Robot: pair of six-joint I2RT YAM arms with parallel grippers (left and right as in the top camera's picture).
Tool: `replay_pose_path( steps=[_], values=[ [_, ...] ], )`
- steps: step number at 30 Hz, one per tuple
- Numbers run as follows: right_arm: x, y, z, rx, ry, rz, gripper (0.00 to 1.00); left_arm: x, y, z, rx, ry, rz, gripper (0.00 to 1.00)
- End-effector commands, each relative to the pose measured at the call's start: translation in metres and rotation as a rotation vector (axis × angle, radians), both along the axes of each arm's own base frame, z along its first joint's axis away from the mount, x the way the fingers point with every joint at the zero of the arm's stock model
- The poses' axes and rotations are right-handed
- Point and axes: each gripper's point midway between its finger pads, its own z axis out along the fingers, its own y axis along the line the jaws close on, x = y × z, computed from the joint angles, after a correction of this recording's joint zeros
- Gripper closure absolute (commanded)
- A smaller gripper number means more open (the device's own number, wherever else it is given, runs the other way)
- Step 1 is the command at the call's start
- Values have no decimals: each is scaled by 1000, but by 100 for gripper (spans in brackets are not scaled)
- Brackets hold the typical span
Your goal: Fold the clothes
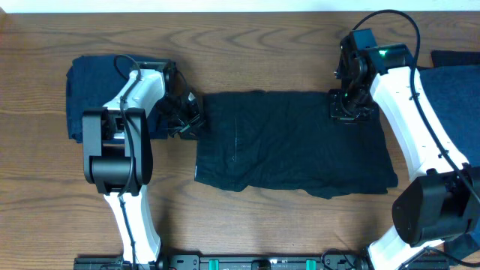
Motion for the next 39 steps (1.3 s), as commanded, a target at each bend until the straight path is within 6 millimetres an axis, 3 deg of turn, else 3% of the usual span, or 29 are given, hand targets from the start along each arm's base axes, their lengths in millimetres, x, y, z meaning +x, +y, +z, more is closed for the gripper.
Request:
replay_pose_path(
  steps=[1, 5, 10, 14, 20, 22, 24, 27, 30, 31, 34, 36, 38, 39],
  values=[
    [-1, -5, 4, -11, -15, -4, 79, 13, -10, 12, -61, -34, 6, 94],
    [0, -5, 4, -11, -17, -4, 81, 30, -11, 31, -68, -124, -12, 94],
    [4, -4, 4, -8, -34, -4, 87, 56, -15, 68, -31, -358, -121, 94],
    [7, -3, 4, -6, -45, -4, 88, 60, -19, 86, 111, -522, -287, 94],
    [3, -4, 4, -9, -30, -4, 87, 49, -1, 78, 530, -493, -349, 92],
    [3, -4, 4, -8, -30, -4, 87, 39, 9, 70, 636, -431, -305, 76],
    [3, -4, 4, -8, -30, -4, 87, 31, 25, 64, 732, -373, -244, 75],
    [2, -4, 4, -9, -25, -4, 87, 23, 43, 58, 792, -317, -195, 74],
    [1, -4, 4, -10, -22, -4, 86, 18, 60, 52, 805, -274, -155, 56],
    [1, -4, 4, -10, -23, -4, 87, 18, 64, 52, 807, -267, -146, 56],
    [3, -4, 4, -9, -29, -4, 87, 25, 71, 60, 798, -291, -141, 56],
    [5, -4, 4, -7, -39, -5, 86, 34, 64, 72, 751, -347, -182, 57],
    [7, -5, 4, -7, -45, -8, 85, 43, 50, 84, 672, -416, -195, 67],
    [7, -6, 4, -7, -44, -11, 85, 47, 43, 87, 634, -441, -191, 80]
  ],
)
